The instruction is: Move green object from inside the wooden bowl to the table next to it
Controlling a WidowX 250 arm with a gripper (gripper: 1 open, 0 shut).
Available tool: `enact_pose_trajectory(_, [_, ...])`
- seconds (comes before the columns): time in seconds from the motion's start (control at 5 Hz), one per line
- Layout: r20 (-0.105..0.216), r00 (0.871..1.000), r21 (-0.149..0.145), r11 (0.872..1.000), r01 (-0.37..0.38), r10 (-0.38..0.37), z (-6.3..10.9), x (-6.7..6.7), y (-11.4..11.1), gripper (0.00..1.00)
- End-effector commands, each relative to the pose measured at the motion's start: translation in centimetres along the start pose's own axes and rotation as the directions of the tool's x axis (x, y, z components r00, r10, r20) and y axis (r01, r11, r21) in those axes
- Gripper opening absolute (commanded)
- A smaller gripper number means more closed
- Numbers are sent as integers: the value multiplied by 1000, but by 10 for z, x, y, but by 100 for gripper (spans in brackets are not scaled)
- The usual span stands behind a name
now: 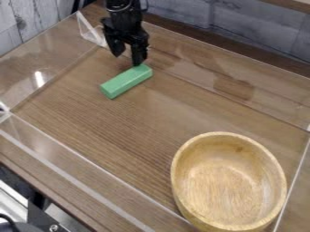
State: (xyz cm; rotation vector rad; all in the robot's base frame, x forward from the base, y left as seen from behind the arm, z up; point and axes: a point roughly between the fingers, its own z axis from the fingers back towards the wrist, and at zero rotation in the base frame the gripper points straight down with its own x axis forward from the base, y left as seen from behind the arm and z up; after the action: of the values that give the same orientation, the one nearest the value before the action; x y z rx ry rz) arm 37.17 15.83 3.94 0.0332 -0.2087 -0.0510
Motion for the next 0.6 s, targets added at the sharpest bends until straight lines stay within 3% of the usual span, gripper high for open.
enact_pose_trajectory(0.0, [11, 999, 22, 998, -51, 50, 21, -6, 8, 100])
enact_pose_trajectory(0.4, [-67, 977, 16, 979, -201, 202, 32, -24, 7, 100])
